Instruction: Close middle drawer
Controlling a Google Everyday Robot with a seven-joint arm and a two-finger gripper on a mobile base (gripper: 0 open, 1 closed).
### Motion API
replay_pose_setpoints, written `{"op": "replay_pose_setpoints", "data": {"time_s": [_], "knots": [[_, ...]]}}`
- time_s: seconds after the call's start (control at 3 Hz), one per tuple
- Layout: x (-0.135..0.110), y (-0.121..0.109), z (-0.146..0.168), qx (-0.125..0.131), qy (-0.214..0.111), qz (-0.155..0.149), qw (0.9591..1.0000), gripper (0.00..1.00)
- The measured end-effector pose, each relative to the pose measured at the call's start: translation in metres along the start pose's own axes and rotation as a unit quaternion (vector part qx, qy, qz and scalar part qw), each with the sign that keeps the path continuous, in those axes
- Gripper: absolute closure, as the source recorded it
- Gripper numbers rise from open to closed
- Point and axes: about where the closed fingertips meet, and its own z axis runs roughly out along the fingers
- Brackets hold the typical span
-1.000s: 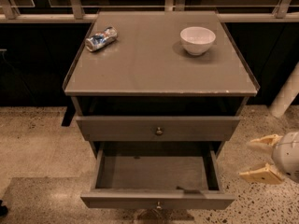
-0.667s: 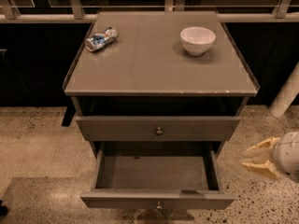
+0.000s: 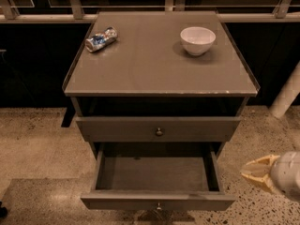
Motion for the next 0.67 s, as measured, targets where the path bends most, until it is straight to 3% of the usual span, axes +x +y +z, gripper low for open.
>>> {"op": "replay_pose_setpoints", "data": {"time_s": [0.33,0.67], "knots": [[0.052,0.005,0.044,0.02,-0.011,0.045,0.9987,1.0],[0.094,0.011,0.091,0.01,-0.017,0.091,0.9956,1.0]]}}
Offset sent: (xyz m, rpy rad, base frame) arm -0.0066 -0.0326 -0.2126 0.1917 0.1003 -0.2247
